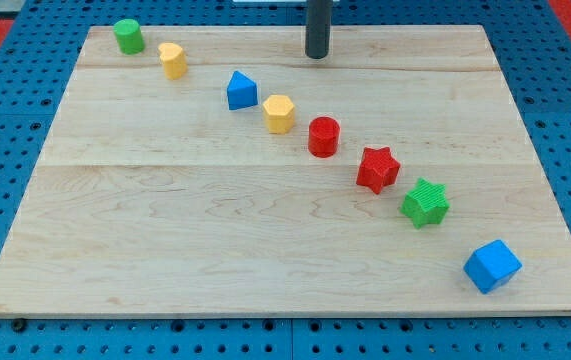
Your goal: Move the yellow hexagon towards thebottom left of the blue triangle
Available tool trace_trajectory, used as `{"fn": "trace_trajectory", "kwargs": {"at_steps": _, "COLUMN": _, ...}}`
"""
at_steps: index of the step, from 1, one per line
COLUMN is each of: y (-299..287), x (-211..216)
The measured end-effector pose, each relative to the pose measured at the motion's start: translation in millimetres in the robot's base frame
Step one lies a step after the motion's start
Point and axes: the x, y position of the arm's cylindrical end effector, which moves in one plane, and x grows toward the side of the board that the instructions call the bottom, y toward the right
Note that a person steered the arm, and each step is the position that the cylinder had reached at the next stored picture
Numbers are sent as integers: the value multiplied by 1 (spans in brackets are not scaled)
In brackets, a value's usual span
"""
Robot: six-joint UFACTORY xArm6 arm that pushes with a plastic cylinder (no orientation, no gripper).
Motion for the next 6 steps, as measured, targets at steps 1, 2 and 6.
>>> {"fn": "trace_trajectory", "kwargs": {"at_steps": 1, "y": 4, "x": 14}}
{"fn": "trace_trajectory", "kwargs": {"at_steps": 2, "y": -4, "x": 58}}
{"fn": "trace_trajectory", "kwargs": {"at_steps": 6, "y": -42, "x": 123}}
